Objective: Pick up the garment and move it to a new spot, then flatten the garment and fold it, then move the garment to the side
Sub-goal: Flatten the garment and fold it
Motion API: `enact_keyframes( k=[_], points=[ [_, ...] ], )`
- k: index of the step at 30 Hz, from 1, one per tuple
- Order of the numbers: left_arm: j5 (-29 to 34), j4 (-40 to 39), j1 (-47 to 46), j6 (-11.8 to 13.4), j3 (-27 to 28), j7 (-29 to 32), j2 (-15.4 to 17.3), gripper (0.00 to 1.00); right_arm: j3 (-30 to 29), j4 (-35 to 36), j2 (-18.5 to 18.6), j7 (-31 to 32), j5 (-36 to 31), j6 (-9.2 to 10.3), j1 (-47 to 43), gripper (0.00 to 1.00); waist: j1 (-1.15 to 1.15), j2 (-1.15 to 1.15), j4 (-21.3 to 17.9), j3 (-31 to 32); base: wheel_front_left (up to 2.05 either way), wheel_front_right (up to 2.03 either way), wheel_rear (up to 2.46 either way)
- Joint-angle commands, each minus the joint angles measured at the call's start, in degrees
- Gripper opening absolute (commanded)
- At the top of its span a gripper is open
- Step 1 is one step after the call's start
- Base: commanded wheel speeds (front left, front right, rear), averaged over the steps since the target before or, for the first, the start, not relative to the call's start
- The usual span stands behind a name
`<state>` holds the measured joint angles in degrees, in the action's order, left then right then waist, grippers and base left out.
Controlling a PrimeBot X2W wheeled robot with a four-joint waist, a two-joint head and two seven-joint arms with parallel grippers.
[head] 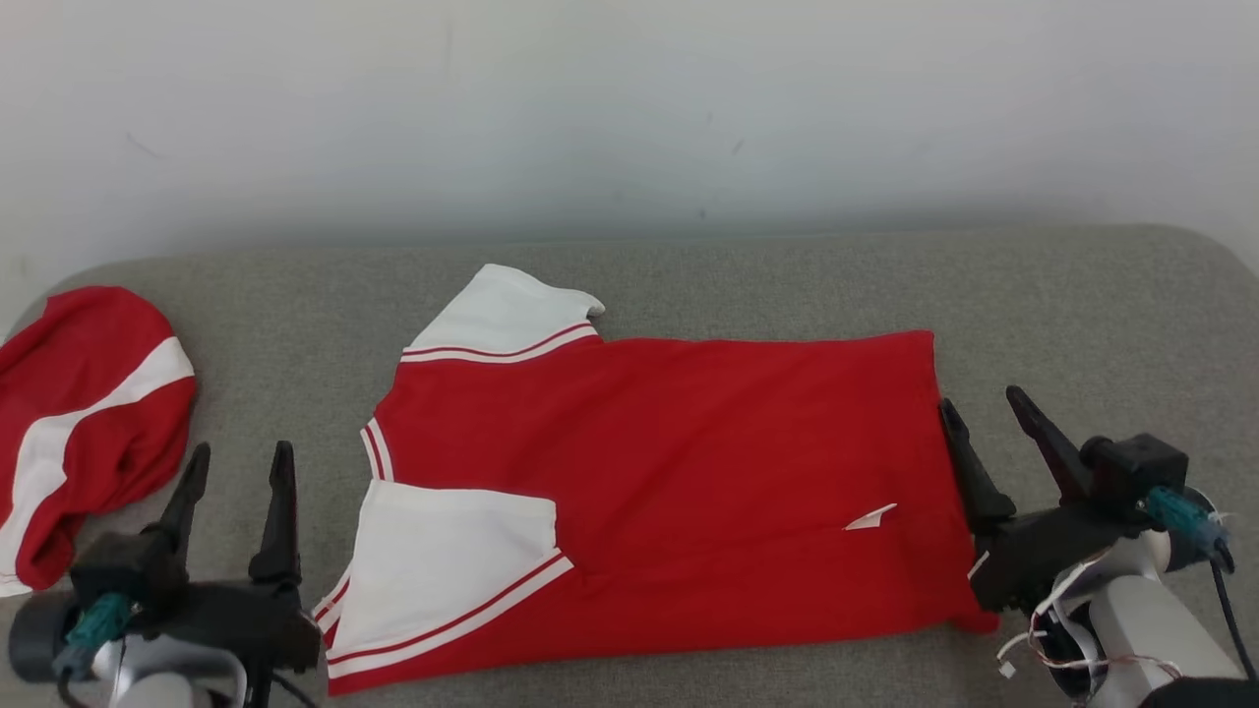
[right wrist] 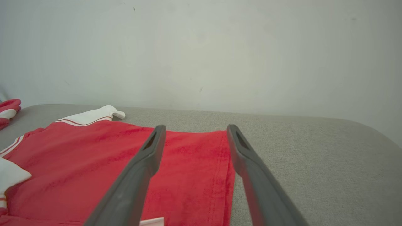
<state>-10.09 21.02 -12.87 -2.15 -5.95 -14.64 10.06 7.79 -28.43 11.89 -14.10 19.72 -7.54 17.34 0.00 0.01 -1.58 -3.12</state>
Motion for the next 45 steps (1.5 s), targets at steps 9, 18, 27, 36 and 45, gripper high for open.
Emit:
enact_keyframes(
  k=[9, 18, 27, 36, 45],
  points=[
    [-0.9, 12.12, -14.59, -4.07, -3.9, 1.74, 1.31, 1.0, 3.49, -11.25, 0.38, 0.7, 1.27, 0.11, 11.98, 1.0, 0.0, -0.01, -2.92, -6.53, 0.0, 0.0, 0.0],
    [-7.87, 22.81, -29.42, -5.35, -9.95, 3.78, 4.82, 1.0, 5.88, -17.04, -1.07, -0.7, 2.73, 0.11, 21.46, 1.0, 0.0, -0.01, -6.61, -14.11, 0.0, 0.0, 0.0],
    [-18.25, 24.74, -41.64, -5.19, -21.64, 8.53, 14.04, 1.0, 7.31, -18.43, -4.08, -1.11, 3.25, 0.11, 27.92, 1.0, 0.0, -0.01, -10.67, -21.05, 0.0, 0.0, 0.0],
    [-27.96, 22.51, -50.78, -5.2, -30.35, 14.98, 21.53, 1.0, 7.65, -11.49, -6.25, -1.12, 4.81, 0.11, 29.76, 1.0, 0.0, -0.01, -14.71, -26.41, 0.0, 0.0, 0.0],
    [-34.4, 23.71, -56.4, -5.21, -34.99, 20.04, 26.29, 1.0, 8.35, -4.92, -7.22, -1.12, 5.14, 0.11, 28.85, 1.0, 0.0, -0.01, -18.88, -30.12, 0.0, 0.0, 0.0]
  ],
)
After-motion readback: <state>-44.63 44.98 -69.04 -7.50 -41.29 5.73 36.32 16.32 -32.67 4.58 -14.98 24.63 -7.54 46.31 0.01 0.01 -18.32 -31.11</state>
